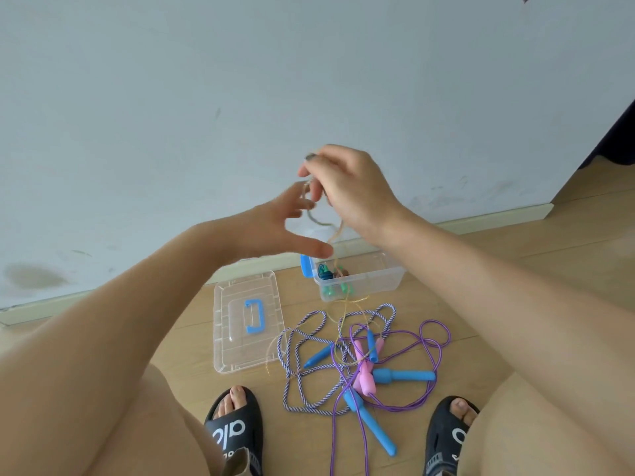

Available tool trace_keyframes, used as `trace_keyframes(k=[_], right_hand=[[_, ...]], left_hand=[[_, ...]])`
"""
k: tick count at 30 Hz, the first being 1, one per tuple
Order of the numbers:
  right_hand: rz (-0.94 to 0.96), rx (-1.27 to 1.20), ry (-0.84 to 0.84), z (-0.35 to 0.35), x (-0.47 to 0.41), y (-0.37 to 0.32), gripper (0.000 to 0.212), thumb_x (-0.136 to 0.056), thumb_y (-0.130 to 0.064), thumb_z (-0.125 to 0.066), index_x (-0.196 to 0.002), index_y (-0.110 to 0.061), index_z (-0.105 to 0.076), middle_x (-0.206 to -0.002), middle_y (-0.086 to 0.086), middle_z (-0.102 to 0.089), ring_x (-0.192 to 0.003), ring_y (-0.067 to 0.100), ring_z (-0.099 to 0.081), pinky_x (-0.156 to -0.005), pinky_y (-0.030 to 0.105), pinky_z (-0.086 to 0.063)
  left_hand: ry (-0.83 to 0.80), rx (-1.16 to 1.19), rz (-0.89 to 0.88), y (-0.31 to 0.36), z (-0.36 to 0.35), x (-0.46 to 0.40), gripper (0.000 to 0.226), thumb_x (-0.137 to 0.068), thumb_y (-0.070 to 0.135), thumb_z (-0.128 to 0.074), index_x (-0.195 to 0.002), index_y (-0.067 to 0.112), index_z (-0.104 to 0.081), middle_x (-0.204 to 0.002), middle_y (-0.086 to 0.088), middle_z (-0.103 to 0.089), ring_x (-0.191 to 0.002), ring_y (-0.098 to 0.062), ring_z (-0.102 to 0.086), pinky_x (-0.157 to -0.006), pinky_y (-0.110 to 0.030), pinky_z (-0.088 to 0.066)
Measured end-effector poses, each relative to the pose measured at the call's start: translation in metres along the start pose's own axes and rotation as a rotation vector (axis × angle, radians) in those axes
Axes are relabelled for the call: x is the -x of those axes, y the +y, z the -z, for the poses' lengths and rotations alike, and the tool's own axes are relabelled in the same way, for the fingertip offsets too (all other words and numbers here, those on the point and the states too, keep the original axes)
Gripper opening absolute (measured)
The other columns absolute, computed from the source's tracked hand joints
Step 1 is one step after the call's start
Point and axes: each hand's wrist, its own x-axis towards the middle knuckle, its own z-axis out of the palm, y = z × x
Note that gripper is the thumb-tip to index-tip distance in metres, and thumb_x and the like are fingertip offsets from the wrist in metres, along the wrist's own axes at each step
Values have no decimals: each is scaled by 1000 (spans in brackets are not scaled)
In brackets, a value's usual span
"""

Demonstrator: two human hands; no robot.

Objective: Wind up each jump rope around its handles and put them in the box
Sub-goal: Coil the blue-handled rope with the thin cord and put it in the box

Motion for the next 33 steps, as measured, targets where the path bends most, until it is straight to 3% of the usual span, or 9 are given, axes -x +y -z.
trace_keyframes(k=[5, 8, 12, 17, 22, 26, 28, 30, 33], right_hand=[[-8, -118, -30, -4, -1, 0, 19, -93, -20, -54, -91, -7, -67, -62, -4, -62, -51, 1, -49, -63, 26, -39], [-28, -134, -3, 0, -5, 6, 15, -93, -21, -58, -105, -14, -64, -82, -1, -70, -70, 4, -58, -72, 24, -46], [-226, -233, -95, 3, -9, 18, 64, -80, -42, -67, -136, -22, -44, -113, -2, -62, -107, 9, -62, -103, 36, -45], [-299, -370, -655, -5, 5, 27, 26, -90, -19, -55, -112, -6, -57, -92, 2, -70, -98, 17, -68, -102, 38, -38], [-272, 272, -739, -13, 12, 52, 16, -88, -21, -67, -98, -8, -68, -75, 5, -64, -67, 19, -66, -75, 34, -55], [-154, 750, -444, 10, -4, 68, 19, -89, -25, -59, -77, -10, -58, -75, 3, -59, -75, 32, -64, -66, 31, -47], [-106, 657, -301, 17, -5, 60, 16, -88, -25, -61, -75, -18, -55, -73, -6, -56, -72, 20, -58, -60, 27, -42], [11, 481, -209, 14, -2, 43, 10, -83, -20, -65, -79, -21, -56, -66, -12, -50, -63, 7, -48, -57, 21, -36], [150, 274, -165, 5, 5, 15, 19, -77, -5, -60, -87, -19, -53, -60, -12, -42, -57, 6, -41, -57, 18, -35]], left_hand=[[5, 103, -101, 18, -24, -14, 23, -91, 33, -66, -111, 21, -69, -111, 12, -70, -113, -1, -60, -107, -30, -42], [74, 357, -29, 23, -25, -15, 32, -103, 24, -45, -89, -2, -56, -83, -10, -71, -86, -22, -72, -88, -31, -56], [249, 628, -39, 32, -16, -16, 36, -104, 26, -40, -70, 13, -42, -59, -2, -44, -53, -18, -48, -63, -30, -53], [413, 990, -131, 43, -1, -17, 38, -105, 34, -39, -69, 20, -38, -60, 2, -27, -50, -13, -23, -45, -22, -27], [716, 1226, -141, 30, 29, -12, 39, -104, 32, -37, -66, 23, -34, -55, 6, -23, -45, -11, -16, -39, -23, -14], [1130, 772, 160, -27, 55, -2, 28, -96, 25, -35, -69, 20, -40, -59, 2, -39, -48, -17, -34, -45, -23, -29], [1038, 325, 381, -60, 61, 2, 24, -90, 28, -44, -79, 10, -55, -74, -5, -56, -64, -23, -50, -60, -33, -48], [679, 30, 573, -78, 55, 7, 47, -82, 35, -61, -111, -2, -61, -101, -17, -68, -87, -32, -63, -85, -44, -55], [254, -159, 614, -63, 37, 14, 96, -82, 32, -73, -155, 13, -14, -151, -19, -38, -135, -34, -41, -109, -44, -35]])
